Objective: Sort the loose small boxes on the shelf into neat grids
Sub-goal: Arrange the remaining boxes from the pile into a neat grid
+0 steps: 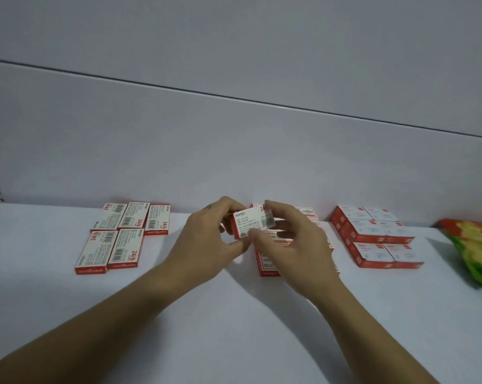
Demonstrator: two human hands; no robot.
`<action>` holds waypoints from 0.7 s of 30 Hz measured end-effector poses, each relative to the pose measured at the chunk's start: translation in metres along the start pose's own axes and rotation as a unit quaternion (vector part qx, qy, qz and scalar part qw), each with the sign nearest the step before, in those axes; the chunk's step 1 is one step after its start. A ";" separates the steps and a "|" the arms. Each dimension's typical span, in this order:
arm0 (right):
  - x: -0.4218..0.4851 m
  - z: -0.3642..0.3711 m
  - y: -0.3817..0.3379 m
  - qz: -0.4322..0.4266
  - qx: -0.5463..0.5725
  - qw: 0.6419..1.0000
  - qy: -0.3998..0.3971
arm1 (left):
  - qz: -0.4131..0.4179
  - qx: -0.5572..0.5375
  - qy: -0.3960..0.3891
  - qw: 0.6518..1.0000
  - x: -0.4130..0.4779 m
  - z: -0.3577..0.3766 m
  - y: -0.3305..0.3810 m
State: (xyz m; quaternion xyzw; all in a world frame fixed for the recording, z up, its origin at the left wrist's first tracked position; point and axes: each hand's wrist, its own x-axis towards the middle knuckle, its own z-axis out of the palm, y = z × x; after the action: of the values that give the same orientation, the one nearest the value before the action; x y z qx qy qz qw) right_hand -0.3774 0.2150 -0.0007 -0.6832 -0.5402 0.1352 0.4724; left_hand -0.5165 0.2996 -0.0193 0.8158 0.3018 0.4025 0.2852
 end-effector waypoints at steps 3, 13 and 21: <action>-0.007 0.008 -0.003 0.005 -0.004 1.000 -0.008 | -0.013 0.025 0.008 1.000 -0.006 -0.005 -0.001; -0.012 0.013 -0.009 0.091 0.114 0.987 -0.061 | 0.116 0.116 0.060 0.985 -0.015 0.001 0.004; -0.003 -0.002 -0.009 0.146 0.424 0.877 -0.173 | 0.010 0.007 0.009 1.000 -0.014 -0.015 0.002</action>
State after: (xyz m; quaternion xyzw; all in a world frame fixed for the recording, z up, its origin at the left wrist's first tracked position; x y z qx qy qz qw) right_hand -0.3825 0.2105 0.0064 -0.4539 -0.3985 0.5344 0.5912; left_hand -0.5356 0.2913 -0.0171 0.8172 0.2984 0.4107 0.2729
